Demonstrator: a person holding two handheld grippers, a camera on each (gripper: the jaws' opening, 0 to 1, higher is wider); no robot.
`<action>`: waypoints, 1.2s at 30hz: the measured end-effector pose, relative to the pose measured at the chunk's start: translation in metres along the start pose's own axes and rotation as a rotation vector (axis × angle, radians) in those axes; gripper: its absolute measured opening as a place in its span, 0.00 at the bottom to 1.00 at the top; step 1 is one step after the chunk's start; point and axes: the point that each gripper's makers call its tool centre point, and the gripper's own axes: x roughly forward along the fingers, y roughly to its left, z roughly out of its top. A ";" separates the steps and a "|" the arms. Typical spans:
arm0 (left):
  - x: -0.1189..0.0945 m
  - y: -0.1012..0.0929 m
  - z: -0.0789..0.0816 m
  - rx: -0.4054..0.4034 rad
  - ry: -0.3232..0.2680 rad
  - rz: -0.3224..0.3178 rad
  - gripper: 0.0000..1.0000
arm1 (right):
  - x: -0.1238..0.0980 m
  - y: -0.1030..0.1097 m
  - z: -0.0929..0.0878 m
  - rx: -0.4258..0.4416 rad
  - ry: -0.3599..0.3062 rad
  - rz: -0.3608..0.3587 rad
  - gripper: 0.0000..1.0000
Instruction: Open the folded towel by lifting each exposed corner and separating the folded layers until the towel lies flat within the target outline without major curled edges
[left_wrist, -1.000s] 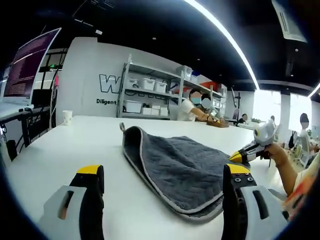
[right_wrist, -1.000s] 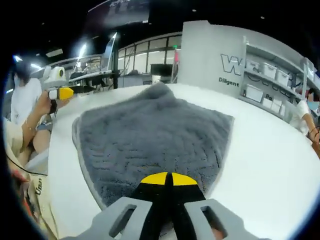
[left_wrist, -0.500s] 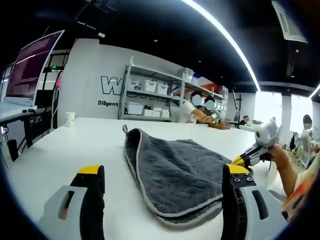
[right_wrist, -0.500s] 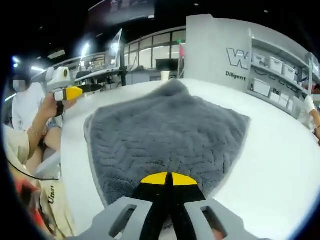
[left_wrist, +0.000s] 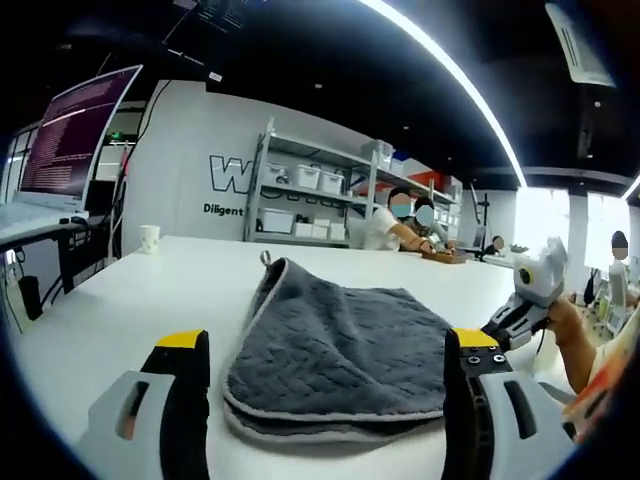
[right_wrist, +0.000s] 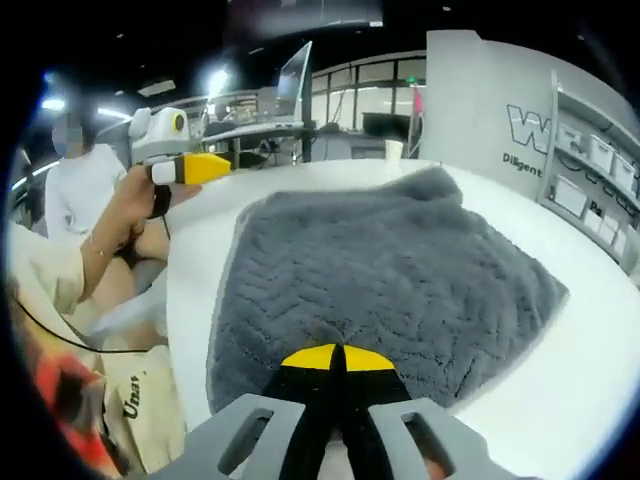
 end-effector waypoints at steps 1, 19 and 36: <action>0.000 0.000 -0.001 -0.001 0.002 0.000 0.96 | 0.003 0.004 0.002 -0.004 -0.001 0.008 0.00; -0.011 0.012 -0.001 0.001 0.000 0.037 0.96 | 0.042 0.062 0.030 -0.052 -0.038 0.123 0.00; -0.020 0.026 -0.002 -0.010 0.004 0.071 0.95 | 0.074 0.082 0.056 -0.106 -0.082 0.130 0.00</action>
